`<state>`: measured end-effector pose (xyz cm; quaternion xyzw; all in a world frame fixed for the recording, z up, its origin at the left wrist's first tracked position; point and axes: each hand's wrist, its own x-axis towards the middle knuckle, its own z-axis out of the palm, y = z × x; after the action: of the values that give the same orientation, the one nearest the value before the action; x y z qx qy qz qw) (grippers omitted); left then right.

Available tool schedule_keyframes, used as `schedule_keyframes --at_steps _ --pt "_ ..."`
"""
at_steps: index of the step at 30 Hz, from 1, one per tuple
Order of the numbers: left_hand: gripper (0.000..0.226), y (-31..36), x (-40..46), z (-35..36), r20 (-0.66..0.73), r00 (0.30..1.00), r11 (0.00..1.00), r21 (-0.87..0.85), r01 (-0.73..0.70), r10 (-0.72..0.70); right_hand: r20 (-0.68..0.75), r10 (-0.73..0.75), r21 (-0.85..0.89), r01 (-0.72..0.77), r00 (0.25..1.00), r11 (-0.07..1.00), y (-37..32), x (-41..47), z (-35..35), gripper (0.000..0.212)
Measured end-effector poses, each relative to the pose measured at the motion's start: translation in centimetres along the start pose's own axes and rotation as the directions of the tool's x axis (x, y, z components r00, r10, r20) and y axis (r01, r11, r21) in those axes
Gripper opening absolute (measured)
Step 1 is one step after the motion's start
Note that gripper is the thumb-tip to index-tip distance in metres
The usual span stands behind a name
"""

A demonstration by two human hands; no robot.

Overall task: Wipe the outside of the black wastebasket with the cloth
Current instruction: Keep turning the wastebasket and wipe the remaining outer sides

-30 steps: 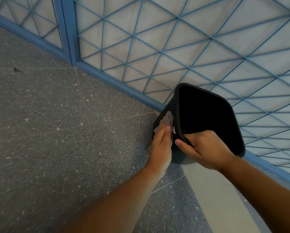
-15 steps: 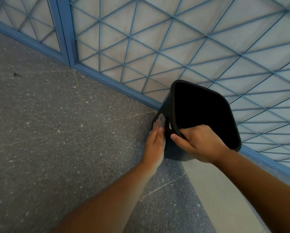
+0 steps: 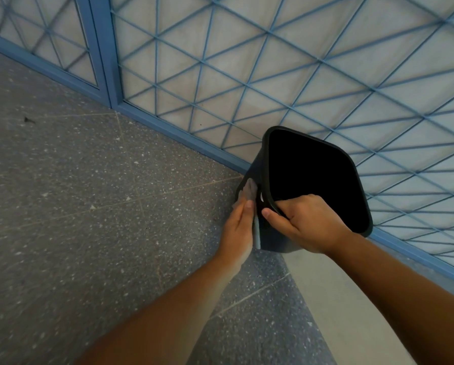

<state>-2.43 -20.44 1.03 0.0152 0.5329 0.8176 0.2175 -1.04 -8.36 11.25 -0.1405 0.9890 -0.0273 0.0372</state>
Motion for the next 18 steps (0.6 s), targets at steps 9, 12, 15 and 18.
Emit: schedule_keyframes --at_steps 9,12,15,18 --pt "0.046 0.0 0.5 0.1 -0.042 0.998 0.999 -0.035 0.042 -0.043 0.002 0.009 0.001 -0.009 1.0 1.0 0.2 -0.1 0.1 0.054" --pt "0.049 -0.3 0.3 0.5 -0.004 1.0 1.0 -0.021 0.02 -0.02 -0.003 -0.016 -0.009 0.016 1.0 1.0 0.2 0.1 0.2 0.051" --pt "0.047 -1.2 0.3 -0.4 -0.025 0.998 0.998 -0.006 0.055 -0.055 -0.002 0.006 -0.011 -0.006 1.0 1.0 0.3 0.0 0.2 0.056" --pt "0.046 -0.2 1.6 0.0 -0.046 0.995 0.992 -0.094 0.081 -0.086 -0.016 0.002 -0.006 -0.002 1.0 1.0 0.2 0.4 0.3 0.053"
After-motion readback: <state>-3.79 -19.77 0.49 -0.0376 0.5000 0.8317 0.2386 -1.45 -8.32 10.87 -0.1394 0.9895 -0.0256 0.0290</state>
